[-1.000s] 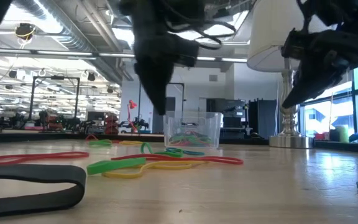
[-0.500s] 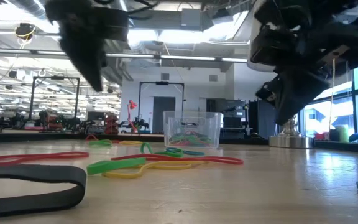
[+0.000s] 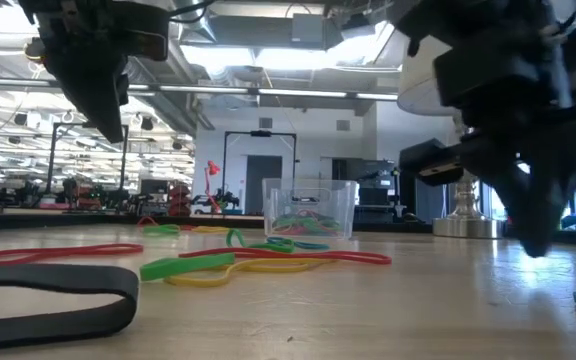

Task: Pick and place rubber bands into bin
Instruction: Put the red rubber band into the transparent bin, then put the green rubber band into the transparent bin

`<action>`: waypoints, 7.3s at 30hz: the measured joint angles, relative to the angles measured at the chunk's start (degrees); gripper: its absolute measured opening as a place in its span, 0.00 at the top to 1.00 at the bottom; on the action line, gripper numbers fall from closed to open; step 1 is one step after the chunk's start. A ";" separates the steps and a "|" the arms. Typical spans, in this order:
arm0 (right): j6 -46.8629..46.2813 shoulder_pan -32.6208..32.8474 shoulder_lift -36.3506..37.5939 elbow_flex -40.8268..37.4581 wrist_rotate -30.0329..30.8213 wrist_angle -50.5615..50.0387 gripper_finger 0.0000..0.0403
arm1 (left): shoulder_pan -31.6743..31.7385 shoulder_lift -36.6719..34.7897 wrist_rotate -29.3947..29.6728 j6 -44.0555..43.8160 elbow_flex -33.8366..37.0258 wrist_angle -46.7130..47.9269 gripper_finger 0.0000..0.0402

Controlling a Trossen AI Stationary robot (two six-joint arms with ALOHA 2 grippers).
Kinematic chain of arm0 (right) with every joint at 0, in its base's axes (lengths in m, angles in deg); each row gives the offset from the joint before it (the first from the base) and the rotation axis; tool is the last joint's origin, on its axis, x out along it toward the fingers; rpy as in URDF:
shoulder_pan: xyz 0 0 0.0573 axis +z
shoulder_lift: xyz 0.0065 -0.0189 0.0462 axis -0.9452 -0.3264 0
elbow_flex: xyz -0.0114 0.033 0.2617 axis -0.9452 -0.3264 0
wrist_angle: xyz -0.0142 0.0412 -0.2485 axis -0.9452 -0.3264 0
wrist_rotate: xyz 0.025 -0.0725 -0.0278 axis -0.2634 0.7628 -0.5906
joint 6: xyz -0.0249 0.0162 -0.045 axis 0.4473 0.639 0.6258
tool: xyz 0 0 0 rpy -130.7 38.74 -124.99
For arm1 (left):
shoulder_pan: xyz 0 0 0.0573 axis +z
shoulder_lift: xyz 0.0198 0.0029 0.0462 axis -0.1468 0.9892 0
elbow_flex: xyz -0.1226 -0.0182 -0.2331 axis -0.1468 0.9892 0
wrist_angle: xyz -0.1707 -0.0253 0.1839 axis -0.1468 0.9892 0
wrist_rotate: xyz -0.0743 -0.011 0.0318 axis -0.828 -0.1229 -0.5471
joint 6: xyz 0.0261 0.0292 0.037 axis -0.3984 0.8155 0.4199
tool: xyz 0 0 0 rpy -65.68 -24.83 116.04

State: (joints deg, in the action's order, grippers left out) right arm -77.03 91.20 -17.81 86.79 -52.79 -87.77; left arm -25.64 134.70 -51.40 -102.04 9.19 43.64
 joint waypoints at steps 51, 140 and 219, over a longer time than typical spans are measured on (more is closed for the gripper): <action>-3.32 12.25 -4.22 1.45 6.11 7.37 0.99 | -1.94 0.07 0.85 -0.09 0.10 0.59 0.99; -27.67 -35.98 -3.22 12.64 20.38 8.80 0.89 | 19.72 0.07 14.89 19.38 0.10 1.49 0.99; -51.65 -27.13 42.90 -21.11 18.70 9.23 0.88 | 38.98 17.23 -3.89 50.44 0.09 -2.90 0.71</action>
State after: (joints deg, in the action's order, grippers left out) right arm -128.68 64.08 25.09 65.68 -34.09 -78.54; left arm 13.33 151.93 -55.29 -51.61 9.28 40.74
